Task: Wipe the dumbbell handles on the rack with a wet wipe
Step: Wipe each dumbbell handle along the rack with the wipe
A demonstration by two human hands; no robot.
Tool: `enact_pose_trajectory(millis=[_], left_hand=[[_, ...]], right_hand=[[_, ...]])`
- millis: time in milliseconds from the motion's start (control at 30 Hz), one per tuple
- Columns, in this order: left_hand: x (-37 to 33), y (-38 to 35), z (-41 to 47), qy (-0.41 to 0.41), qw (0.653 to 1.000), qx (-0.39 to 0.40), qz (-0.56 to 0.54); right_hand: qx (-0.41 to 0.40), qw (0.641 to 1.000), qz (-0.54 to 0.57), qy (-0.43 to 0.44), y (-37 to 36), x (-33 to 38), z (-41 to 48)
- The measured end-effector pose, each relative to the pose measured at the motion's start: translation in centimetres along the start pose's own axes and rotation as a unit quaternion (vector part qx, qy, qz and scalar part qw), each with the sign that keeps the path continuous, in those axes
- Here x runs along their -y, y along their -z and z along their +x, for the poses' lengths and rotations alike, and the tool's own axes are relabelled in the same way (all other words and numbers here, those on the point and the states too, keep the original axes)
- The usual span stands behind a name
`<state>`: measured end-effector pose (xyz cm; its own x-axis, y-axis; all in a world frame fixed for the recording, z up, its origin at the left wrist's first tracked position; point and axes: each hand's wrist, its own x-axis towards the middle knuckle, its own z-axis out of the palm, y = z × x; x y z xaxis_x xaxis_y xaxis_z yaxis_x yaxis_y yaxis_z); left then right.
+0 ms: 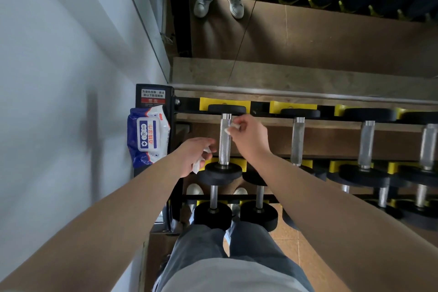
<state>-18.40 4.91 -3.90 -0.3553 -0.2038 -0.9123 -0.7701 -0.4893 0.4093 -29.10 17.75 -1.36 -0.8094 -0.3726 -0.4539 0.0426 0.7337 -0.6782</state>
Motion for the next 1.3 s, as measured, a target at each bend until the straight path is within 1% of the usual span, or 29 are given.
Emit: enact_pose_trajectory(millis=[67,100,167,267,333,433,500,633,733,800,900,933,967,1000,1100,1200,1300], left_hand=[[0.0,-0.1,0.1,0.002,1.0,-0.003,0.003],[-0.1,-0.2,0.2,0.005,1.0,-0.006,0.005],[-0.2,-0.6,0.2,0.013,1.0,-0.011,0.01],[-0.3,-0.9,0.3,0.019,1.0,-0.012,0.014],[-0.3,-1.0,0.3,0.016,1.0,-0.011,0.017],[-0.3,-1.0,0.3,0.02,0.999,-0.011,0.025],[-0.3,-1.0,0.0,0.023,0.999,-0.008,0.026],[-0.5,-1.0,-0.7,0.021,0.999,-0.014,0.022],[0.1,-0.5,-1.0,0.006,1.0,-0.008,0.013],[0.1,-0.4,-1.3,0.004,1.0,0.007,0.004],[-0.3,-0.7,-2.0,-0.006,0.999,0.034,0.011],[-0.5,-0.9,-2.4,-0.015,0.999,0.043,0.019],[-0.5,-1.0,-2.6,-0.024,0.998,0.05,0.028],[-0.6,-1.2,-2.7,-0.033,0.997,0.057,0.038],[-0.6,-2.2,-3.4,-0.048,0.995,0.072,0.059],[-0.9,-4.1,-4.2,-0.047,0.995,0.069,0.055],[-1.3,-7.0,-4.6,-0.053,0.994,0.054,0.075]], right_hand=[[-0.02,0.999,0.026,-0.012,-0.1,0.8,0.4],[-0.015,0.999,0.023,-0.018,-0.2,0.7,0.4],[0.03,0.999,-0.01,-0.025,-0.4,0.1,-0.2],[0.131,0.986,-0.105,-0.013,-0.6,-1.6,-1.5],[0.159,0.979,-0.128,-0.02,-0.8,-2.5,-2.5],[0.148,0.981,-0.111,-0.052,-0.9,-2.7,-3.0],[0.126,0.986,-0.089,-0.058,-1.0,-2.1,-2.6],[0.021,0.996,0.022,-0.078,-0.6,0.2,-0.6],[-0.026,0.994,0.05,-0.092,-0.6,0.8,0.0],[-0.013,0.995,0.031,-0.098,-0.8,0.2,-0.8],[0.079,0.99,-0.088,-0.075,-0.7,-1.4,-2.6],[0.096,0.987,-0.115,-0.062,-0.4,-1.8,-3.3],[0.097,0.987,-0.117,-0.056,0.0,-2.1,-3.8],[0.085,0.99,-0.098,-0.059,0.5,-2.3,-4.1],[0.034,0.995,0.023,-0.096,3.1,-2.9,-4.7],[0.029,0.984,0.121,-0.127,6.3,-3.9,-4.8],[0.023,0.969,0.2,-0.141,9.3,-5.4,-4.5]])
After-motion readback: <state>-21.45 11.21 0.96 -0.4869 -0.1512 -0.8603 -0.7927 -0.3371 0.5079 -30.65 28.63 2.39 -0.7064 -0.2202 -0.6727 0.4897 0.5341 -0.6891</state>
